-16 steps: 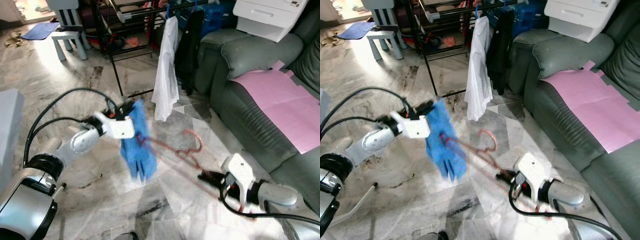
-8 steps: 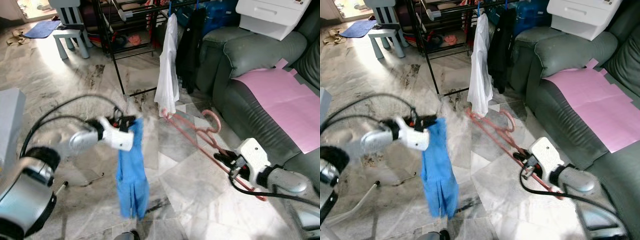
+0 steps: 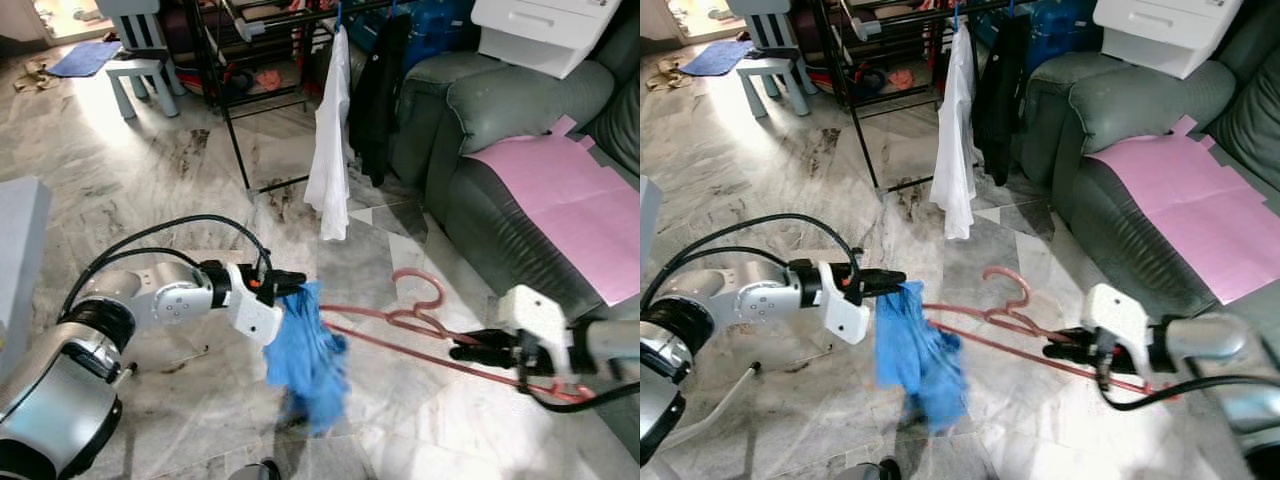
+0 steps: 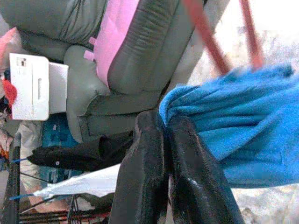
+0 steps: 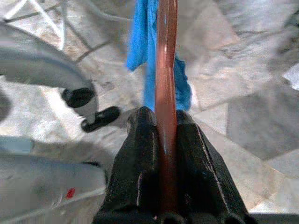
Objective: Hang hanger
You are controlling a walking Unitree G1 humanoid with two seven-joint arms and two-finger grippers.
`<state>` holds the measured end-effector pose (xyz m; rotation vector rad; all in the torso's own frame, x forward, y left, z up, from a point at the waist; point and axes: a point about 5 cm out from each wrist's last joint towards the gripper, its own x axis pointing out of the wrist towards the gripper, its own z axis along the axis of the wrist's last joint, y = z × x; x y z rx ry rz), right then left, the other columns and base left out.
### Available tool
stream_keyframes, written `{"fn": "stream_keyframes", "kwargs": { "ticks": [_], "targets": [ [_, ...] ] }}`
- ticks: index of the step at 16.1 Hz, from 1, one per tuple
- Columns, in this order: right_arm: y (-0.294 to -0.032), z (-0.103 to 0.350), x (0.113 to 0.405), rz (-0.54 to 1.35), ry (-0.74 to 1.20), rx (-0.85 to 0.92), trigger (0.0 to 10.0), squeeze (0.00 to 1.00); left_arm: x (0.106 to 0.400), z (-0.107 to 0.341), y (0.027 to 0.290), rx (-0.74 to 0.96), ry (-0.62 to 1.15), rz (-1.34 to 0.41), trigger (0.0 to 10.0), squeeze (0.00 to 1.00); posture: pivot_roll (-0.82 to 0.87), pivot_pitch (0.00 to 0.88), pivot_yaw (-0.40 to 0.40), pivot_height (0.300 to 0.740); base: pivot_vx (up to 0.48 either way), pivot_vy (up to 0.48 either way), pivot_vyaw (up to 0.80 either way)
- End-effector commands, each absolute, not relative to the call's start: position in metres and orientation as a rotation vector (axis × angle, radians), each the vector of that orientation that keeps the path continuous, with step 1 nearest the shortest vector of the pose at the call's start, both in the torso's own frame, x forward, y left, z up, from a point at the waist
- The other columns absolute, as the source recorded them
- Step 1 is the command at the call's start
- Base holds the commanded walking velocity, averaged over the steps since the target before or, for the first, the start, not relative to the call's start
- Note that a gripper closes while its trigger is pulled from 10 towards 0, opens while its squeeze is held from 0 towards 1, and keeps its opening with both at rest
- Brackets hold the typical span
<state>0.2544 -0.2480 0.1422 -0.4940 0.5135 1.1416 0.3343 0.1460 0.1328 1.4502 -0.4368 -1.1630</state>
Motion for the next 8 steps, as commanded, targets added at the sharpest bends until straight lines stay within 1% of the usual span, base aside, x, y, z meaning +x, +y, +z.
{"fn": "stream_keyframes", "kwargs": {
  "ticks": [1,5,7,8],
  "targets": [
    [-0.246,0.15,0.252,1.205,0.513,-0.496,10.0,0.0,0.338,0.14,0.151,1.482,-0.436,-1.151,10.0,0.0,-0.1,0.127,0.047,0.74,0.0,0.0,0.0],
    [-0.26,0.155,0.247,1.189,0.57,-0.502,10.0,0.0,0.344,0.156,0.148,1.477,-0.507,-1.088,10.0,0.0,-0.11,0.133,0.047,0.74,0.0,0.0,0.0],
    [-0.262,0.152,0.246,1.173,0.579,-0.517,10.0,0.0,0.346,0.165,0.146,1.463,-0.551,-1.055,10.0,0.0,-0.11,0.134,0.047,0.74,0.0,0.0,0.0],
    [-0.261,0.151,0.248,1.146,0.56,-0.495,10.0,0.0,0.347,0.171,0.145,1.439,-0.58,-1.031,10.0,0.0,-0.11,0.134,0.047,0.74,0.0,0.0,0.0]
  ]
}}
